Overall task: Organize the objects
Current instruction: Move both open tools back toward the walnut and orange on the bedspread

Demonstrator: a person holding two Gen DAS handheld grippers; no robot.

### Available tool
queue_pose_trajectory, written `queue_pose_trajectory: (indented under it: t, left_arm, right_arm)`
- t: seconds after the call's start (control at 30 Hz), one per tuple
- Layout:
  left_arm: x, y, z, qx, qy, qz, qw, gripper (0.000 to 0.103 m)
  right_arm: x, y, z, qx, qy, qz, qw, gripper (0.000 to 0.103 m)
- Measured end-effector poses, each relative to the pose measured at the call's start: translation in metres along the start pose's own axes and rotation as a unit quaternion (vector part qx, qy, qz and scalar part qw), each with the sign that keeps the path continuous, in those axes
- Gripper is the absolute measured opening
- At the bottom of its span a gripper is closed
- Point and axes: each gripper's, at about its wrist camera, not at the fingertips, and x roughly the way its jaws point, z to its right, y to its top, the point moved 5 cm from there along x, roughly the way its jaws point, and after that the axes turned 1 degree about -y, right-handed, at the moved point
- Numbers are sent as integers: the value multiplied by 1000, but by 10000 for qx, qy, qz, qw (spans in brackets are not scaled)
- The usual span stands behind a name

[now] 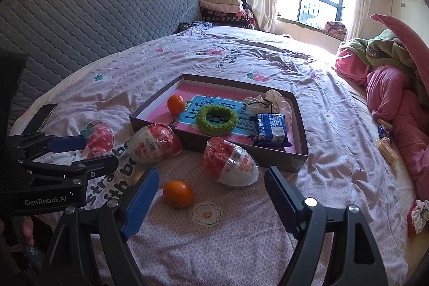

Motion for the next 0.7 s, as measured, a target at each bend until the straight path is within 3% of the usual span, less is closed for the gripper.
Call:
queue_pose_trajectory:
  t: [0.7]
  left_arm:
    - [29,-21,3,89,-125,-357,9992,72]
  right_arm:
    - [31,-35,-14,-267,15,-553,9981,80]
